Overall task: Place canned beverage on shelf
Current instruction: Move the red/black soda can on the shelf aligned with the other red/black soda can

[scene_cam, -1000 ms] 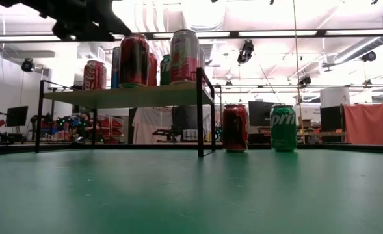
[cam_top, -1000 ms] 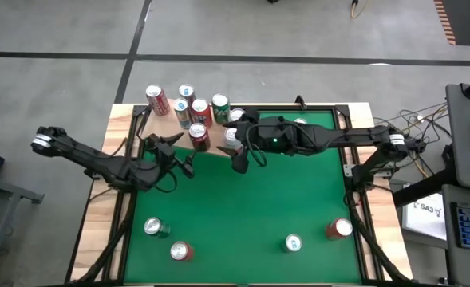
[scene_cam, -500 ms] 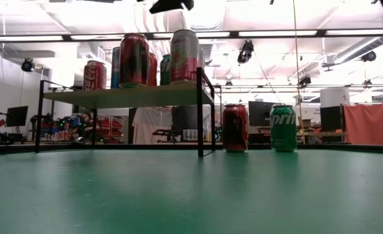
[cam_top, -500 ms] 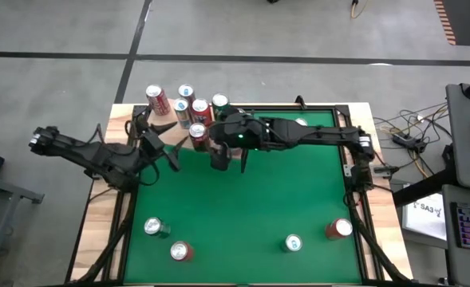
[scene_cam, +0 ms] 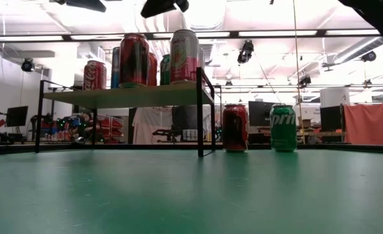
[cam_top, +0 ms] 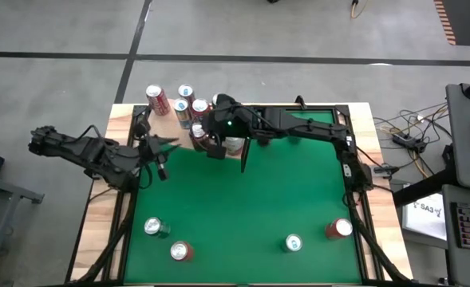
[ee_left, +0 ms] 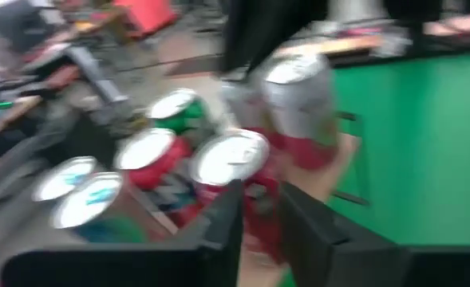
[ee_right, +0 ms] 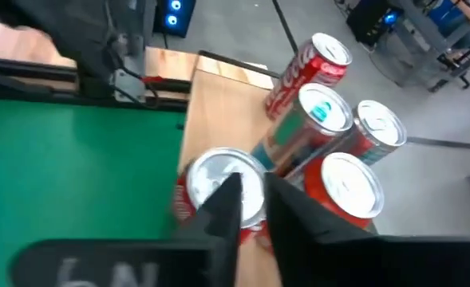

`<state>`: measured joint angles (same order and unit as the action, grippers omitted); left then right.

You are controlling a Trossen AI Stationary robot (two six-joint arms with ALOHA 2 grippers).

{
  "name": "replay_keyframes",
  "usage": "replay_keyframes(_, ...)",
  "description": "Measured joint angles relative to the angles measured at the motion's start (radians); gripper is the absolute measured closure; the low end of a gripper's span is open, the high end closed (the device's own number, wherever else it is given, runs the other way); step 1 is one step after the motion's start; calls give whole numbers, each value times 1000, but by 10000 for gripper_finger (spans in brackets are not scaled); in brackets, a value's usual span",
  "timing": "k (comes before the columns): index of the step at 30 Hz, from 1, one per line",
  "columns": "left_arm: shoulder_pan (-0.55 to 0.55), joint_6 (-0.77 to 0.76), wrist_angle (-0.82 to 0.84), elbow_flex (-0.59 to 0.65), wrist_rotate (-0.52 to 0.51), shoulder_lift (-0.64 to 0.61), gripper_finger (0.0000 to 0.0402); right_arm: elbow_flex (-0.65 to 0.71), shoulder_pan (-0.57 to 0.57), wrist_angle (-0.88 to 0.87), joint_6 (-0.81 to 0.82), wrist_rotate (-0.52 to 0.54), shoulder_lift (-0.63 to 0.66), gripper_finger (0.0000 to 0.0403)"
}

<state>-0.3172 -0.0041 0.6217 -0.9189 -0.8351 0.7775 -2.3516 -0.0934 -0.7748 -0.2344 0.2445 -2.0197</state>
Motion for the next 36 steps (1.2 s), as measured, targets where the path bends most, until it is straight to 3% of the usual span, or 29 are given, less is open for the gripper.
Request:
replay_keyframes(2,0,5,4,4,58,-10,372,0,-15,-10,-12,-1,0,384)
replay_keyframes(5,0,-10,-1,14,67,-13,397,0,-31,-17,-12,-7,0,390)
replay_keyframes(17,0,-138,-161,174,50,22,401,52,-22,-88,-23,-13,0,390)
replay_keyframes(27,5,-164,-292,239,-114,38,401,82,-23,-43,-19,-9,0,390)
replay_keyframes(36,26,-149,-348,257,-73,47,401,83,-23,-27,-20,-9,0,390)
